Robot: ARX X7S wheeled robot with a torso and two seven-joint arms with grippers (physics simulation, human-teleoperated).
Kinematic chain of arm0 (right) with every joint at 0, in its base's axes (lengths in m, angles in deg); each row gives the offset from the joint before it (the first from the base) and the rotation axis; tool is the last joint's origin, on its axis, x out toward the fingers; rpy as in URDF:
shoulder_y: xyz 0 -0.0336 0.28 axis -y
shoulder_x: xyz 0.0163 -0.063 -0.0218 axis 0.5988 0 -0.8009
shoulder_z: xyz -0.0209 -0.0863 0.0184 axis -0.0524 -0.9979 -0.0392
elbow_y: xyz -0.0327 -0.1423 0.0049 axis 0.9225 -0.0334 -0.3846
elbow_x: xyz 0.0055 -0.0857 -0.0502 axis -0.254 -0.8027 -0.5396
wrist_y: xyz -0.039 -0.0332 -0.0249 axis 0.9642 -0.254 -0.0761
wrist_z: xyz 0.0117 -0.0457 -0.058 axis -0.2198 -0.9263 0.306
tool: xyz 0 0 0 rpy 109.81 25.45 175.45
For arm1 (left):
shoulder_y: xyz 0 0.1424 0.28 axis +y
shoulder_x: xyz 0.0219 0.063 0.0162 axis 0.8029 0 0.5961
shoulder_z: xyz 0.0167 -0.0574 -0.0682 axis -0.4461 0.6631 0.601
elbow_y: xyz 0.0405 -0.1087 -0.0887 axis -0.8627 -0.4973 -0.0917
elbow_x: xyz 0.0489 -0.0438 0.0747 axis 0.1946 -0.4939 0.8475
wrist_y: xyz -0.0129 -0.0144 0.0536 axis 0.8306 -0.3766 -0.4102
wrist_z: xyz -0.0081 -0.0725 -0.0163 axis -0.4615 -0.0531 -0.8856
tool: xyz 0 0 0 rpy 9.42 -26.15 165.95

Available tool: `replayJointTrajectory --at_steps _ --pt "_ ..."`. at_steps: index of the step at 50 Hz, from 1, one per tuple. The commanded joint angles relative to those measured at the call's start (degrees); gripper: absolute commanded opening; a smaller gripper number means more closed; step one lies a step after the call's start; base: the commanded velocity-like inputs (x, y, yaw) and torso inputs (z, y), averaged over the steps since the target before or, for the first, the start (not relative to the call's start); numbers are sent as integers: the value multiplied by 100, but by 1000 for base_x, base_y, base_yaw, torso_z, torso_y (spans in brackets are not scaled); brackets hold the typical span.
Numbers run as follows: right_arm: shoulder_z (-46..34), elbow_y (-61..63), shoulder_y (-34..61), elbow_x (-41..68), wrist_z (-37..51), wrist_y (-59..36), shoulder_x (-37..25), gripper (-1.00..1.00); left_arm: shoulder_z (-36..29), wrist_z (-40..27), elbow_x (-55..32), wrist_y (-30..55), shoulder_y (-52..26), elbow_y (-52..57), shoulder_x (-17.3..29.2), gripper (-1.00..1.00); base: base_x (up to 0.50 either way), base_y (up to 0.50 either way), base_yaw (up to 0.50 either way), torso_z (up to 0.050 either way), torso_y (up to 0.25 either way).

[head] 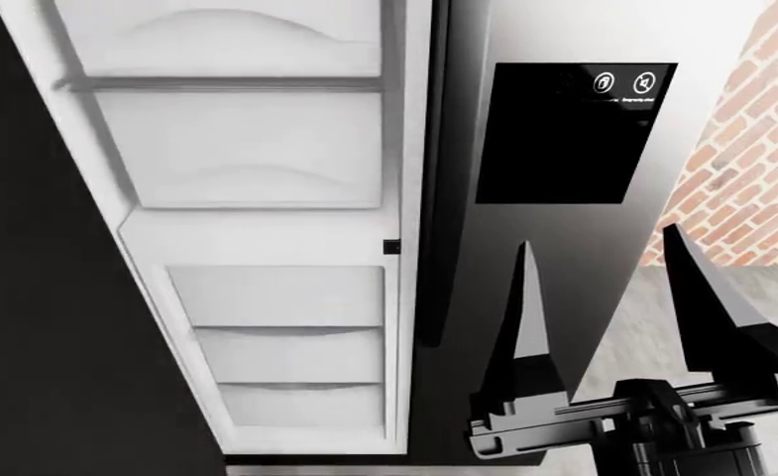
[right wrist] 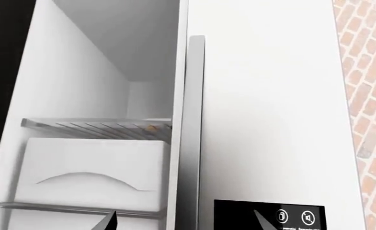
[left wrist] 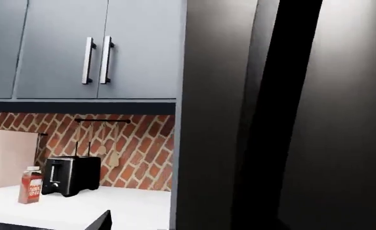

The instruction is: Open the fridge door

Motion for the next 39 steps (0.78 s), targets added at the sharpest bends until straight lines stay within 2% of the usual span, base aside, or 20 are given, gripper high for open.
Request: replayJointTrajectory --at_steps 1,5,10,12,13,17,39 --pt "-43 -14 17 -13 -2 11 15 100 1507 1278 582 -945 -59 -1710 -1151 100 0 0 0 0 0" --pt "-50 -14 36 -1 -3 12 21 100 1646 1794 163 -1009 1 -1786 -1259 100 0 0 0 0 0" --pt "-55 20 58 6 24 -10 2 100 2060 2191 -1021 -1019 41 -2145 -1301 100 0 0 0 0 0" --pt "-74 -10 59 3 9 -1 21 100 2054 1919 -1296 -819 225 -2388 -1071 100 0 0 0 0 0" --pt "-76 -4 62 2 13 -7 18 100 2126 1998 -1713 -722 299 -2558 -1001 100 0 0 0 0 0" --pt "-81 4 76 10 29 -8 7 100 2220 1753 -1549 -832 220 -2751 -1053 100 0 0 0 0 0" --pt "-167 -34 128 6 41 26 11 100 2184 1909 -1402 -797 109 -2667 -1166 100 0 0 0 0 0"
